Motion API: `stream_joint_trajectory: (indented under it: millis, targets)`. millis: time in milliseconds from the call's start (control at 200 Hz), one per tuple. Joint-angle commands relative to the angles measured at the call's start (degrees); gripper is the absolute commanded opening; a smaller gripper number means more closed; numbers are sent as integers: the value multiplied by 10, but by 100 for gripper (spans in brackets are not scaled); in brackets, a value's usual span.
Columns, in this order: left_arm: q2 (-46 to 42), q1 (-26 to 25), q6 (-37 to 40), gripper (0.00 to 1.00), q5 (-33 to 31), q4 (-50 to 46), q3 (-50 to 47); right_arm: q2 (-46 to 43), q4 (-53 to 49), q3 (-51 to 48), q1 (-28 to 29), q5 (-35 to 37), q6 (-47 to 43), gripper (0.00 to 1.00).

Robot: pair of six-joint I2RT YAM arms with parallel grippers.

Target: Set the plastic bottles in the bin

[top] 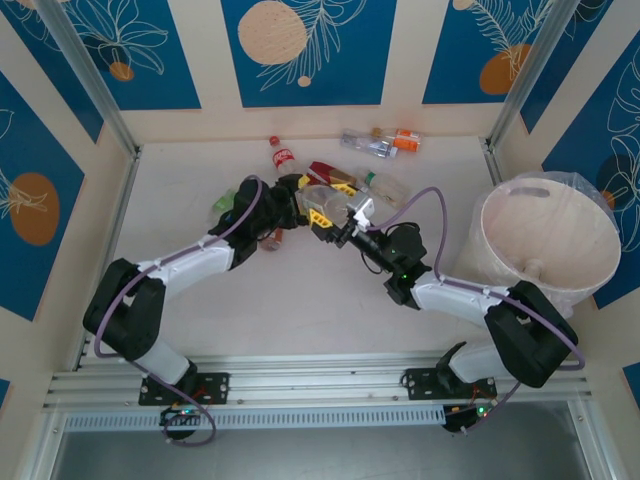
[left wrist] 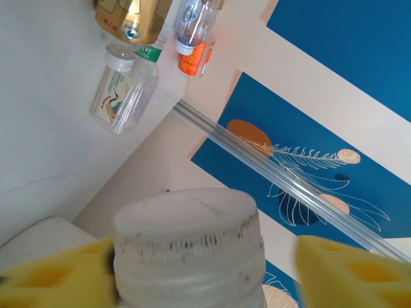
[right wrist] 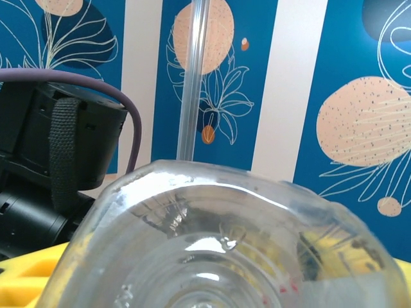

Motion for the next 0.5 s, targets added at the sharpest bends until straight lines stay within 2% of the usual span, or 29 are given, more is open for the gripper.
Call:
stream_joint_trajectory:
  millis: [0,70,150,245,340,400,495]
  targets:
    - [-26,-6,-148,100,-34,6,-14,-51,-39,28,-10,25,20,56]
    - [-36,-1,-111,100,-45,-22,-16,-90,-136,46,-29,37,43,55]
    - [-43,4,-75,100,-60,-46,-20,-138,-274,78,-55,29,69,58]
    - [-51,11,-28,100,-74,-80,-24,-182,-375,100,-78,24,78,54]
    - [-59,16,79,100,-114,-134,-17,-219,-450,117,-103,33,94,46]
    - [-64,16,137,100,-138,-210,2,-235,-514,140,-123,39,108,44]
    - [-64,17,226,100,-171,-266,15,-253,-584,172,-148,40,114,44]
